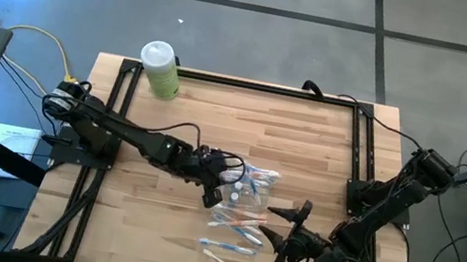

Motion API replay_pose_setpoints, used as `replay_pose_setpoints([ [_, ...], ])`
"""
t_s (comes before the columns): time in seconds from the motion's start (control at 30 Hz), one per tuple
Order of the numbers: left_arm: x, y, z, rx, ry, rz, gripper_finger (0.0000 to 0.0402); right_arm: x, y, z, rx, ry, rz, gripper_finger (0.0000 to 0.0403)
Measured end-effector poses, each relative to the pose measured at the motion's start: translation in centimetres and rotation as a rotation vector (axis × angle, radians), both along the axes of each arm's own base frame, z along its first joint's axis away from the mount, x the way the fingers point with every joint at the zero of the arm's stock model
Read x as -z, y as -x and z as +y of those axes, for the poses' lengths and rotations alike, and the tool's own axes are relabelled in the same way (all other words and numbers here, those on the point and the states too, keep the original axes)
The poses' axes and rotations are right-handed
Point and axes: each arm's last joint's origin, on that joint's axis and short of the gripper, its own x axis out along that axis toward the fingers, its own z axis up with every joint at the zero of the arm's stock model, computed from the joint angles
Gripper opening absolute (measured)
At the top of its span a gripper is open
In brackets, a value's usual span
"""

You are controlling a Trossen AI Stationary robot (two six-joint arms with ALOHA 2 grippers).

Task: Pick & Place toothbrushing station
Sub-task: Put the orange toothbrush into the transparent organizer

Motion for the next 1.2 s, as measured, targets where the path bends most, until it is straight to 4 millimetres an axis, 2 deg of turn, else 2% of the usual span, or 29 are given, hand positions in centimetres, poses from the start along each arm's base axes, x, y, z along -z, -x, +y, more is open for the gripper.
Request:
replay_pose_setpoints([
  [0.8, 0.30, 0.08, -0.35, -0.070, 0.094, 0.010, 0.0040, 0.02, 0.00, -0.01, 0.003, -0.017, -0.005, 0.0263],
  [1.2, 0.34, 0.07, -0.47, -0.033, 0.109, 0.020, 0.0040, 0.02, -0.01, -0.02, 0.002, -0.016, -0.005, 0.0263],
])
